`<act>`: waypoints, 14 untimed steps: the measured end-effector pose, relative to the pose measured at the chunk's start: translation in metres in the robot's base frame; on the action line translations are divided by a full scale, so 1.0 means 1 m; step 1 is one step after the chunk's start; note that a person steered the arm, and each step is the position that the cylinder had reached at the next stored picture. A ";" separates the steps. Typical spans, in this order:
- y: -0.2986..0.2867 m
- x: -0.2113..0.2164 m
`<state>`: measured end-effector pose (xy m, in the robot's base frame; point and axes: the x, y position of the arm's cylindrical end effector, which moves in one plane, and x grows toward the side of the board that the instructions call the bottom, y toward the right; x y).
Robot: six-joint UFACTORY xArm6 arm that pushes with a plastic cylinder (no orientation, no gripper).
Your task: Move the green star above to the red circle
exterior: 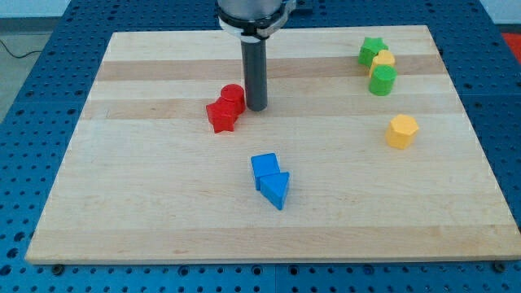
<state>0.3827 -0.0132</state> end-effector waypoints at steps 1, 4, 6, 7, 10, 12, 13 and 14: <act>0.046 0.007; 0.243 0.017; 0.309 -0.037; 0.298 -0.077; 0.203 -0.130; 0.227 -0.118; 0.181 -0.117; 0.104 -0.117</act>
<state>0.2661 0.0910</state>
